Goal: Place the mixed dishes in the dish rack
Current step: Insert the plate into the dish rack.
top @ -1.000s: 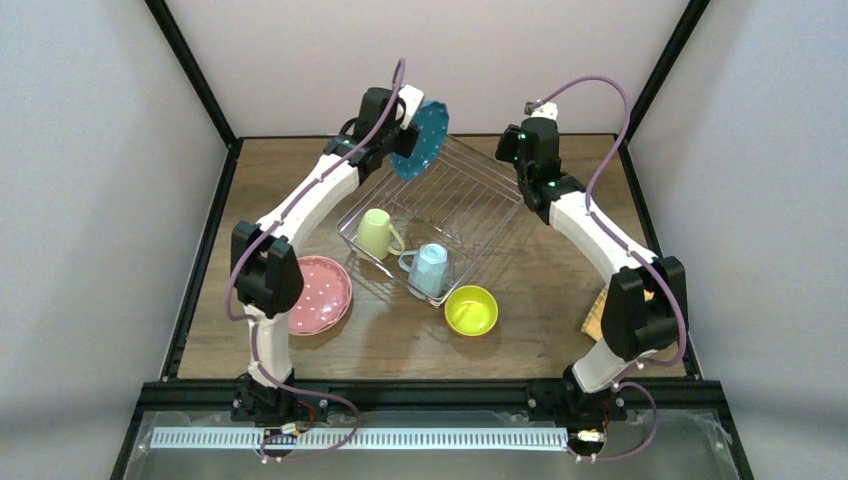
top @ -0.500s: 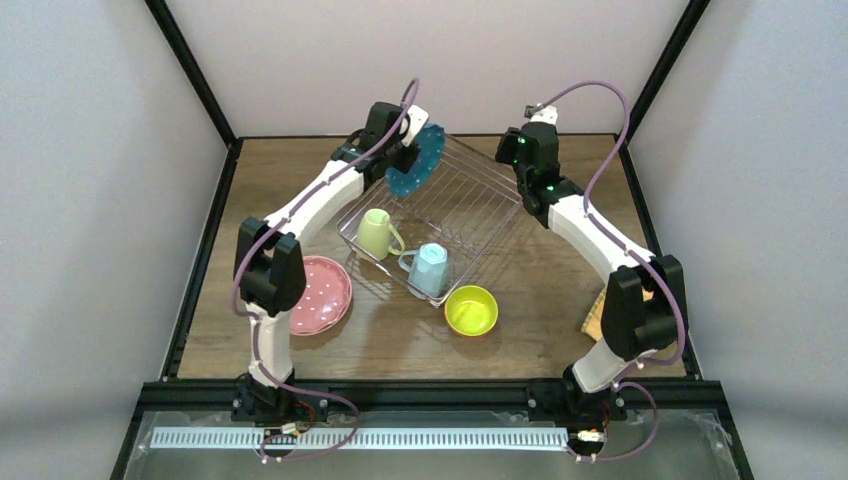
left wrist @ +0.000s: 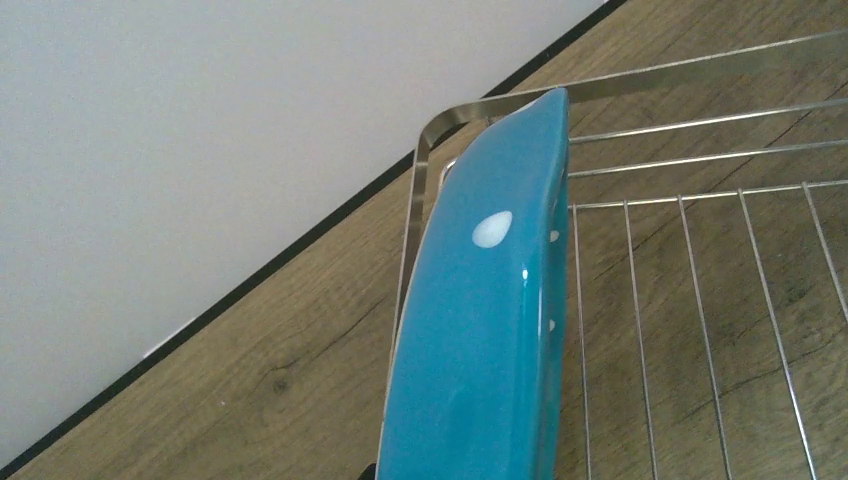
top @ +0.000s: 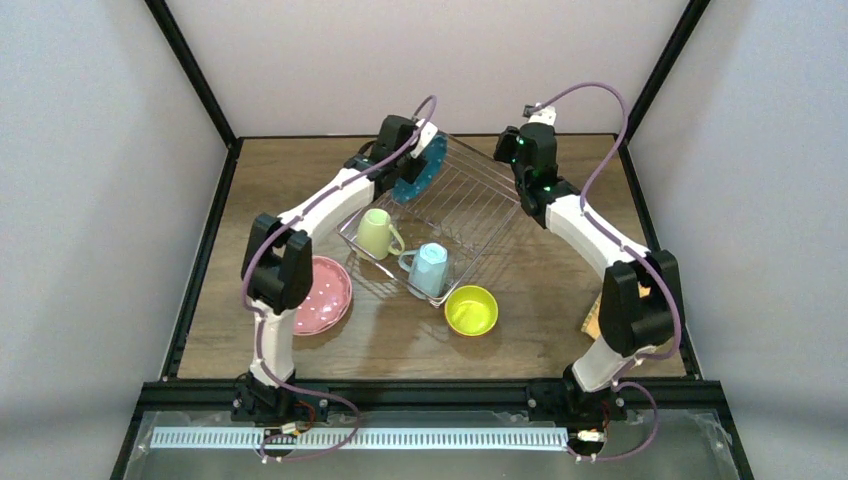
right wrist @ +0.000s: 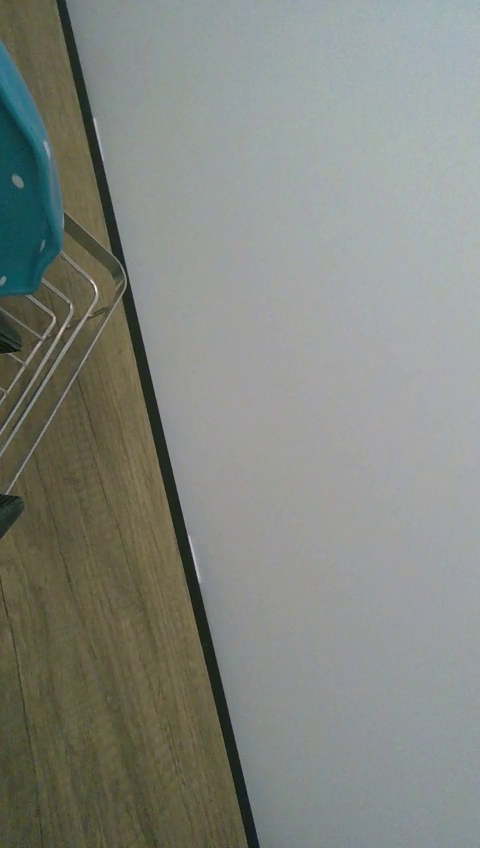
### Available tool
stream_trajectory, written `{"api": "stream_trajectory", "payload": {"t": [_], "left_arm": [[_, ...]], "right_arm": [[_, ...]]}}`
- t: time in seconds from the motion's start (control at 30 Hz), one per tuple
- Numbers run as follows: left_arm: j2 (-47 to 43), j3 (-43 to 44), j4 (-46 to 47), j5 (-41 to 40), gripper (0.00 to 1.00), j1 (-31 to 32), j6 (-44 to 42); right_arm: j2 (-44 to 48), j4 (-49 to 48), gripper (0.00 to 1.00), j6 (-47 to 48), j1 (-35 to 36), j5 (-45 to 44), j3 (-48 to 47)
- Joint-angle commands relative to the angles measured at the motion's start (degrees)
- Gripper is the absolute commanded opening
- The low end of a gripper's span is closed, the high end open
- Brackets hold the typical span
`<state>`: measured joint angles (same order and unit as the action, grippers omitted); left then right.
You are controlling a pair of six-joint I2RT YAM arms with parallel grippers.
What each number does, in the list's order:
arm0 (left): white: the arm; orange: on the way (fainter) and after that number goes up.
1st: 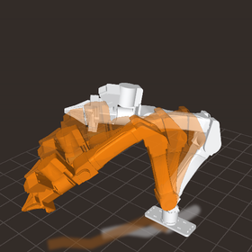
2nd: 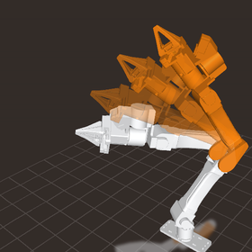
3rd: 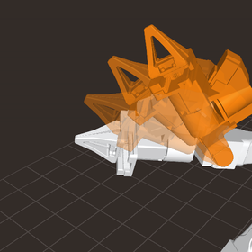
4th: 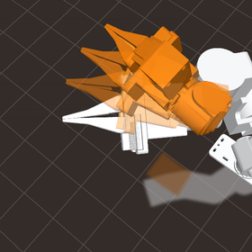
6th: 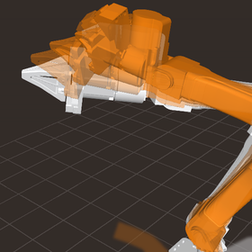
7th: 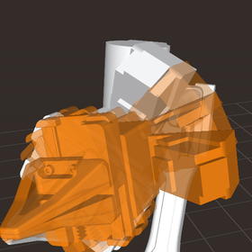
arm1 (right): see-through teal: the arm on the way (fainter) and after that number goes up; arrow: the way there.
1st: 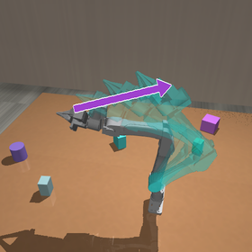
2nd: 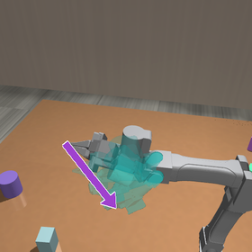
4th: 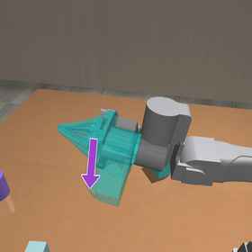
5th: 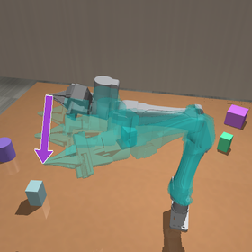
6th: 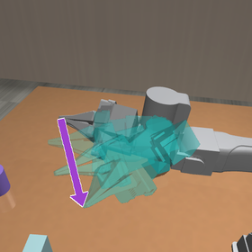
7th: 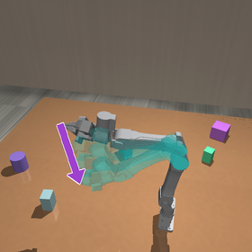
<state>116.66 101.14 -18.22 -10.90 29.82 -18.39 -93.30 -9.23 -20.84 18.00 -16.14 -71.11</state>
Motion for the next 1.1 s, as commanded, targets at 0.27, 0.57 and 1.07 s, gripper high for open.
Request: {"api": "stream_trajectory", "payload": {"t": [0.27,0.57,1.07], "left_arm": [[3.72,2.16,10.10,-5.19,0.03,0.70,-0.86],[5.75,4.05,8.32,-4.86,0.03,1.23,1.12],[8.08,4.21,7.67,-5.90,0.03,1.95,3.95]], "right_arm": [[-3.30,-3.35,0.81,0.69,-0.27,-1.63,-0.50],[-4.88,-2.68,0.81,0.56,-0.24,-1.62,-1.85],[-6.27,-1.88,0.81,0.86,-0.26,-2.07,-2.89]]}}
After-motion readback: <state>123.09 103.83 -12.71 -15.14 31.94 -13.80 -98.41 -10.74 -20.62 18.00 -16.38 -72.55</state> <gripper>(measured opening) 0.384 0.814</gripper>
